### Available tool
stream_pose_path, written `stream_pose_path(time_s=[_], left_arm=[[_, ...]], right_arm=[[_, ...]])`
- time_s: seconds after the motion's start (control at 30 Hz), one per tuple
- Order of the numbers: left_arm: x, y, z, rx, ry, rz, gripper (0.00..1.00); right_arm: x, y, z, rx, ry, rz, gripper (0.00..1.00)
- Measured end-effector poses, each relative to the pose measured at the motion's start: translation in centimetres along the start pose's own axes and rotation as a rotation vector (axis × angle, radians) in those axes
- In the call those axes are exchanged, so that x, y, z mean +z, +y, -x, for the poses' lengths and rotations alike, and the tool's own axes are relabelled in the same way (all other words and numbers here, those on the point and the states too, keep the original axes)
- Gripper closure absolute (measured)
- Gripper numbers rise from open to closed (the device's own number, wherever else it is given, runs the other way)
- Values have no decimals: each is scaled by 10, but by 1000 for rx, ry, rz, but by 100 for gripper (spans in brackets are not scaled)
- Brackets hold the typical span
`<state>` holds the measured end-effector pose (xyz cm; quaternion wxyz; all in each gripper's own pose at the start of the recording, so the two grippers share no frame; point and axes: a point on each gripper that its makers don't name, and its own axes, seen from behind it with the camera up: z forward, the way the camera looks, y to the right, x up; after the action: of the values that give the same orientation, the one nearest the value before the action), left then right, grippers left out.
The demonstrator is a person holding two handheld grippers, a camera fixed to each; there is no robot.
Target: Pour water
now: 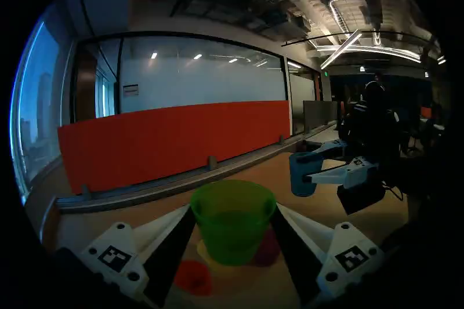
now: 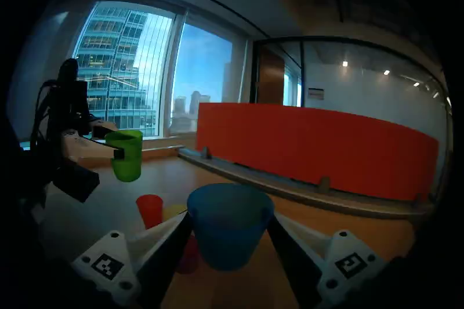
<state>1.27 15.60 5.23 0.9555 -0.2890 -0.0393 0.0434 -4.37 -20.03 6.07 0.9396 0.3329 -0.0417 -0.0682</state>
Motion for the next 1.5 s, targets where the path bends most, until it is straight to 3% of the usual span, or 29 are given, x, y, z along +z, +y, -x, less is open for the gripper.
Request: stream_pose_path(time_s=[0.3,0.7,1.07,1.5], left_arm=[[0,-2,-7,27,10,-8,14],[-4,-7,-22,103,26,-28,14],[-5,-8,-40,222,37,-51,14],[-3,-7,-59,325,47,-61,14]], right_arm=[[-1,-6,-2,-2,5,-17,10],[1,-21,-10,3,19,-50,11],[4,-45,-9,-7,15,-112,11],[10,-85,-13,-19,14,-204,11]])
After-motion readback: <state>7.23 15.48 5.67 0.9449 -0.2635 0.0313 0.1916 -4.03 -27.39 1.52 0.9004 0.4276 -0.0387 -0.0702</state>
